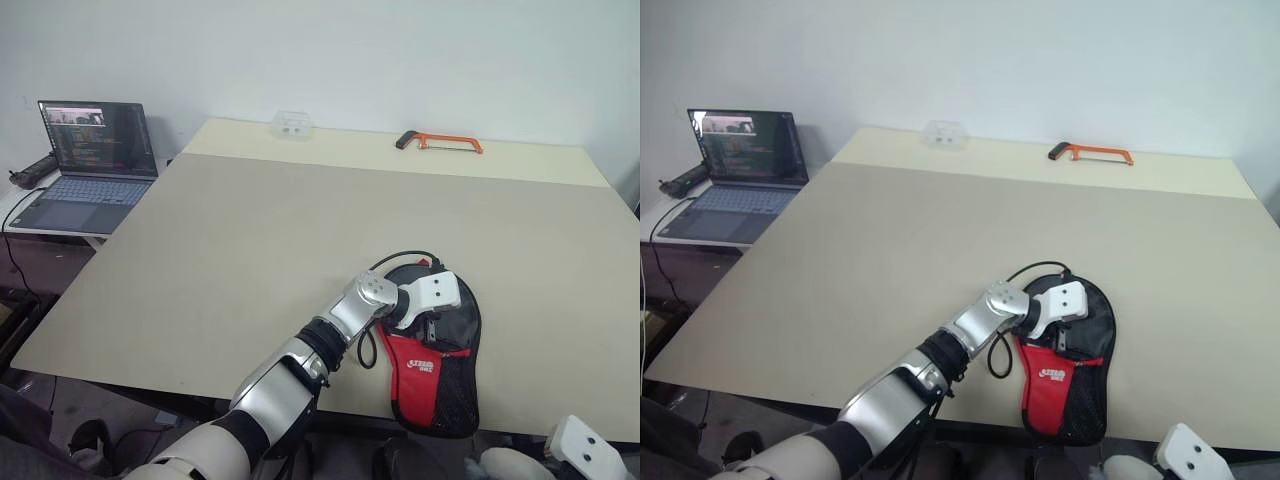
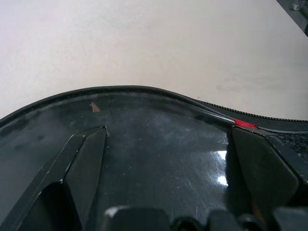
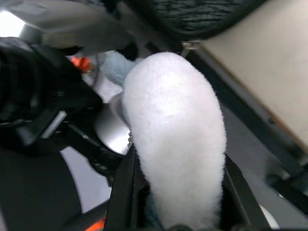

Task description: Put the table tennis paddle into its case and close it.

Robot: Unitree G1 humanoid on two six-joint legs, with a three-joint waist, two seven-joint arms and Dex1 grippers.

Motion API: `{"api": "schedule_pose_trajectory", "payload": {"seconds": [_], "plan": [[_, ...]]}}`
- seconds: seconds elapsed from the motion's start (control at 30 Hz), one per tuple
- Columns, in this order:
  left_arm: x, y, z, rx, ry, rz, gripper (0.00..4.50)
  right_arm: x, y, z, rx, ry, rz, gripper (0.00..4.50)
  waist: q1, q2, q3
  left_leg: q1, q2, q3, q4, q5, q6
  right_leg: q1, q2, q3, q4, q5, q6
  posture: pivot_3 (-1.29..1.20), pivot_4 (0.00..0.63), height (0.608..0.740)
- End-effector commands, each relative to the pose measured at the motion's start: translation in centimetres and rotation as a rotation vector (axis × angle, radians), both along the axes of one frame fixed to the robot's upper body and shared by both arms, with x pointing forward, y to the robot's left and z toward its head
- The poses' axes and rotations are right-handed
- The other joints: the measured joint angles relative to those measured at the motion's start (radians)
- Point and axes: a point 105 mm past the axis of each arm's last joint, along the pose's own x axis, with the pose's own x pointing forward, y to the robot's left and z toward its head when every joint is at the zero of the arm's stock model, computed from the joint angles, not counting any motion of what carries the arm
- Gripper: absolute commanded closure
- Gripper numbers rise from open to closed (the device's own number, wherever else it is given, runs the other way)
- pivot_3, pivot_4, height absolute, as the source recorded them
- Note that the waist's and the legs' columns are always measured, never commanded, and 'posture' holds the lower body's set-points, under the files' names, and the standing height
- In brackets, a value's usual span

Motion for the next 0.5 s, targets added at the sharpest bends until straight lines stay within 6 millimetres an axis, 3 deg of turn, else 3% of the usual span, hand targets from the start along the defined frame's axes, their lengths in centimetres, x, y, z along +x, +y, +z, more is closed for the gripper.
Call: {"api": "schedule_pose_trajectory", "payload": {"seconds": [0.03,0.23,0.3,0.5], "plan": [[-1.5,0.5,-3.9,0.163,0.051,-0.022,0.0,0.2,-0.4,0.1,-0.02,-0.002,-0.002,2.72,0.0,0.0,0.0,0.0,0.0,0.0,0.0,0.0,0.0,0.0,0.0,0.0,0.0,0.0,0.0,0.0,0.15,0.74],[-1.5,0.6,-4.0,0.16,0.053,-0.017,0.0,0.7,-0.7,0.5,-0.015,-0.002,0.006,0.55,-0.001,0.0,0.0,0.0,0.0,0.0,0.0,0.0,0.0,0.0,0.0,0.0,0.0,0.0,0.001,0.0,0.15,0.74],[-1.4,0.6,-4.0,0.158,0.054,-0.012,0.0,0.9,-1.1,0.7,-0.022,-0.009,0.001,0.03,-0.001,0.0,0.0,0.0,0.0,0.0,0.0,0.0,0.0,0.001,0.0,0.0,0.0,0.0,0.001,0.0,0.15,0.74],[-0.9,0.9,-3.7,0.143,0.065,0.017,0.0,1.9,-2.7,1.8,-0.049,-0.054,-0.028,0.03,-0.002,0.0,0.0,0.001,0.0,0.0,0.0,0.0,0.0,0.001,0.0,0.0,0.0,0.0,0.001,0.0,0.15,0.74]]}}
